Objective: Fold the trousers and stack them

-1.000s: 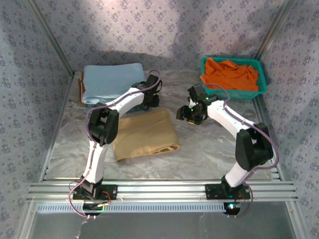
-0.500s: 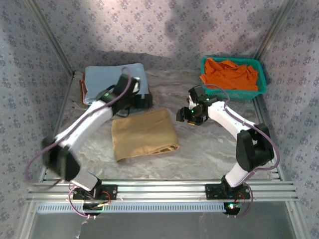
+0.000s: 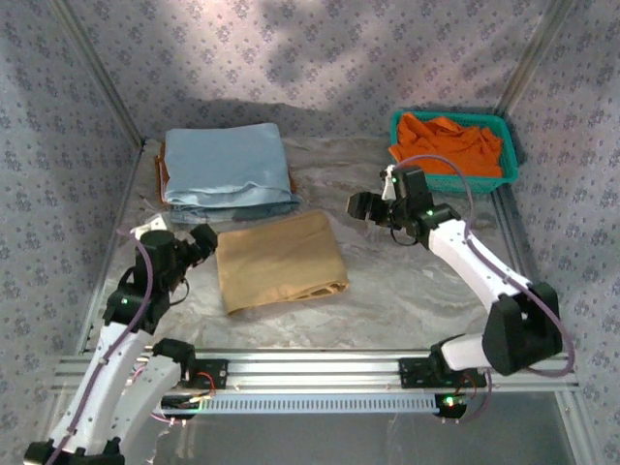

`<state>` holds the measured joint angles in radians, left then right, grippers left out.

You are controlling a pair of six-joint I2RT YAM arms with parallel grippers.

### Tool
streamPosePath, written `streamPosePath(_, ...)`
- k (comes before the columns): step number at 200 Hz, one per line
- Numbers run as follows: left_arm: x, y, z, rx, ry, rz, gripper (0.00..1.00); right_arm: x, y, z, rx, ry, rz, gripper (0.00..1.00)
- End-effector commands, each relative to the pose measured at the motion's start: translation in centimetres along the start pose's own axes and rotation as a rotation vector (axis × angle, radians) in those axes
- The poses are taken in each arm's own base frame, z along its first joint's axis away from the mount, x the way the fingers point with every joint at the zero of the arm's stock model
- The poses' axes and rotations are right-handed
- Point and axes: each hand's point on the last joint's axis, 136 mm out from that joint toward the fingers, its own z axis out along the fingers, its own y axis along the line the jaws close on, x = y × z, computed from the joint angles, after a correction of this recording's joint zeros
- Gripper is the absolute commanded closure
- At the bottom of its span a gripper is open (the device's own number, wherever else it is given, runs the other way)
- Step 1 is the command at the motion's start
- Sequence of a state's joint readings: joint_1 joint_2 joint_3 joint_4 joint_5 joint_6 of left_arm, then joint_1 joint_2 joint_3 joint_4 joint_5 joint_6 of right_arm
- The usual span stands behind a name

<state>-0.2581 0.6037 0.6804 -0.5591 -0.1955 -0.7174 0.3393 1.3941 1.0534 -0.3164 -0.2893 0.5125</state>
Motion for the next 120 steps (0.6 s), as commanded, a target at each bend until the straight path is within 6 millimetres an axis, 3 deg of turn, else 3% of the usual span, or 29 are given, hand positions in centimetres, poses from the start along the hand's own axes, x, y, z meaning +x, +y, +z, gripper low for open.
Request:
streamPosePath(1, 2.0, 2.0, 0.3, -0.057, 0.07, -0.08, 0.0, 0.5, 0.8, 1.6, -0.129, 0.104, 0.053, 0.25)
streamPosePath(28, 6.2, 2.4, 2.1, -0.067, 0.307, -0.084, 0.01, 2.8, 0.1, 2.6, -0.066, 0.181, -0.025, 0.19)
streamPosePath(63, 11.7, 2.2, 3.6, -0.027, 0.59, -0.103, 0.17, 6.3, -1.1, 4.0, -0.002, 0.334, -0.072, 0.18)
streamPosePath(94, 14.0, 1.4, 4.2, 0.045, 0.682, -0.138, 0.18, 9.2, -3.1, 5.8, 0.065, 0.441, -0.049, 0.19)
streamPosePath(120, 14.8, 1.1, 4.8, 0.084, 0.707, -0.14, 0.15, 11.5, -3.2, 7.3, 0.084, 0.51, -0.083, 0.21)
